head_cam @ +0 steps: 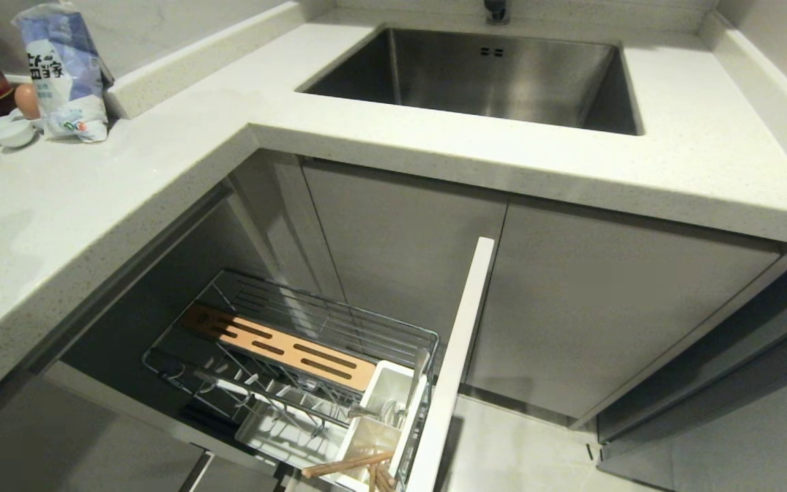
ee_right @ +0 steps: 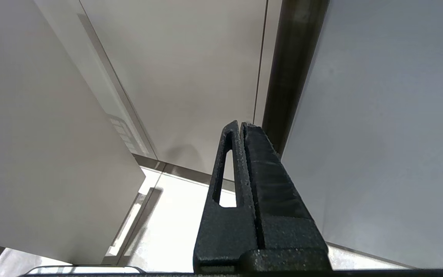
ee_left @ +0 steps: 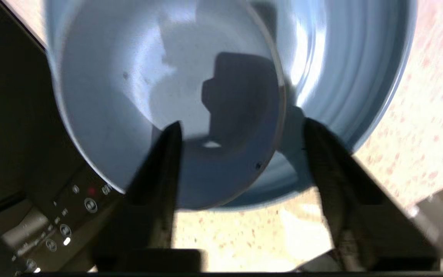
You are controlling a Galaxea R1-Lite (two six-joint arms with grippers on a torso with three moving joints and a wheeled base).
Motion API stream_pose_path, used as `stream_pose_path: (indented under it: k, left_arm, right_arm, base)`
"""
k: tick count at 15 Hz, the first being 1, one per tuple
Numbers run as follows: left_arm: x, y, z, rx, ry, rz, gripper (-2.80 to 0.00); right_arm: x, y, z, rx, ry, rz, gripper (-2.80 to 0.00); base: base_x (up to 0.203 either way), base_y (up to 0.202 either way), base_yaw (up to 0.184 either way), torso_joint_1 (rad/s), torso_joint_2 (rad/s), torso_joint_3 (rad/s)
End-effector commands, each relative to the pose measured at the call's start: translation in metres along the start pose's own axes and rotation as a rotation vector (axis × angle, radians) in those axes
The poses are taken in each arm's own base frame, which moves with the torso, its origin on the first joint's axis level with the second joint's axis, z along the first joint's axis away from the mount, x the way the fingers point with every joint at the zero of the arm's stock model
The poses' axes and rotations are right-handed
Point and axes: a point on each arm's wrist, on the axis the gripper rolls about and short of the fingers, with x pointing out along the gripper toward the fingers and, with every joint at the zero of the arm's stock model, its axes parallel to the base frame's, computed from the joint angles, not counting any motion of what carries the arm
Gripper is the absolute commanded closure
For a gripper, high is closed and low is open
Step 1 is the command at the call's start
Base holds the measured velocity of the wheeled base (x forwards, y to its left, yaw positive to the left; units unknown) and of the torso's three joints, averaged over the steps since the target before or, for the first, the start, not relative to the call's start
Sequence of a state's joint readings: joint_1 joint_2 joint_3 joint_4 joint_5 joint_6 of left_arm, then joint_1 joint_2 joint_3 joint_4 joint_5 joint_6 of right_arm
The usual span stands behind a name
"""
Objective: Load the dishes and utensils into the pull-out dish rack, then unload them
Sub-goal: Take the bowl out of the cupboard, then take the spoon out of the cupboard
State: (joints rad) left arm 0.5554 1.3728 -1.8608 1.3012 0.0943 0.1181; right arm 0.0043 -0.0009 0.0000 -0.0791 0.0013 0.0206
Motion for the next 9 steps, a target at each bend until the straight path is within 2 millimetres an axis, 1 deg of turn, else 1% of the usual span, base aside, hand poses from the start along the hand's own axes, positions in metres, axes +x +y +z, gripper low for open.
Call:
stream_pose_path:
  k: [1, 4, 5, 6, 7, 8, 9]
  left_arm:
    - [-0.012, 0.002, -0.001, -0.061, -0.081, 0.016, -2.8]
    - [-0.041, 0.003, -0.008, -0.152, -0.278, 0.018, -2.8]
    - [-0.052, 0.003, -0.009, -0.191, -0.397, 0.004, -2.8]
    - [-0.056, 0.002, -0.01, -0.216, -0.497, -0.014, -1.75]
    - [-0.06, 0.001, -0.012, -0.233, -0.597, -0.029, 0.0]
    - [-0.065, -0.001, -0.016, -0.247, -0.697, -0.06, 0.0]
    - [-0.071, -0.005, -0.019, -0.251, -0.763, -0.129, 0.0]
  right_arm:
    - [0.001, 0.0, -0.007, 0.0, 0.025, 0.0, 0.0]
    - [0.001, 0.0, -0.007, 0.001, 0.025, 0.0, 0.0]
    - [0.001, 0.0, -0.007, 0.001, 0.025, 0.0, 0.0]
    - [0.001, 0.0, -0.007, -0.001, 0.025, 0.0, 0.0]
    - [0.001, 0.0, -0.007, 0.0, 0.025, 0.0, 0.0]
    - [0.001, 0.0, -0.007, -0.001, 0.025, 0.0, 0.0]
    - [0.001, 0.0, -0.007, -0.001, 0.025, 0.0, 0.0]
  base:
    - [0.0, 0.0, 0.0, 0.0, 0.0, 0.0]
    - [0.0, 0.0, 0.0, 0.0, 0.0, 0.0]
    - [0.0, 0.0, 0.0, 0.0, 0.0, 0.0]
    - [0.0, 0.0, 0.0, 0.0, 0.0, 0.0]
    - [0.0, 0.0, 0.0, 0.0, 0.0, 0.0]
    - [0.0, 0.0, 0.0, 0.0, 0.0, 0.0]
    - [0.0, 0.0, 0.0, 0.0, 0.0, 0.0]
